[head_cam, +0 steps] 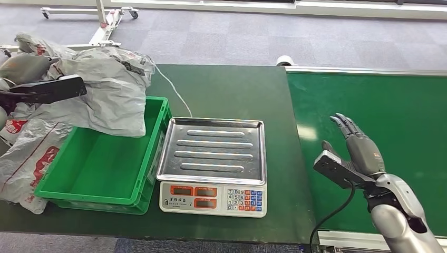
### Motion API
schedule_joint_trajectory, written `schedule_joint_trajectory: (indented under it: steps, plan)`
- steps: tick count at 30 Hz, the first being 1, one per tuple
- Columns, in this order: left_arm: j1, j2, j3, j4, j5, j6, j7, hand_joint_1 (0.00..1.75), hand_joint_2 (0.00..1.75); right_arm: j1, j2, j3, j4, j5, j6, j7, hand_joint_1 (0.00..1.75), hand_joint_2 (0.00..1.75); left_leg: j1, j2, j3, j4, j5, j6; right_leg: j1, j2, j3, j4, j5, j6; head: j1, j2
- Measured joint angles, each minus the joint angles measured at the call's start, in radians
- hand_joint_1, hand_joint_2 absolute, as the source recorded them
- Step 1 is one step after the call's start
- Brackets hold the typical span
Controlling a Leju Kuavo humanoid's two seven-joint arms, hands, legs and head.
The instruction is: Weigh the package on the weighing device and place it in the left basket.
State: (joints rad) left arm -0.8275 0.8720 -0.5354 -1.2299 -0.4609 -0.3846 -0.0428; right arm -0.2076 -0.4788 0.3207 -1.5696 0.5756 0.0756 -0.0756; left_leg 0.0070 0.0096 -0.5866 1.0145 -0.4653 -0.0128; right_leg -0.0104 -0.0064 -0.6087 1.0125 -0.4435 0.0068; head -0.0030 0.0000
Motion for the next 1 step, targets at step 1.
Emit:
schedule_joint_trajectory:
  steps: [1]
  plan:
    - [0.013, 0.009, 0.005, -0.005, 0.006, -0.002, 0.002, 1.75, 1.75, 0.002, 0.000, -0.001, -0.001, 0.001, 0.000, 0.001, 0.00, 0.00, 0.000, 0.001, 0.000, 0.000, 0.000, 0.000, 0.000, 0.000, 0.000, 0.000, 0.000, 0.000, 0.000, 0.000]
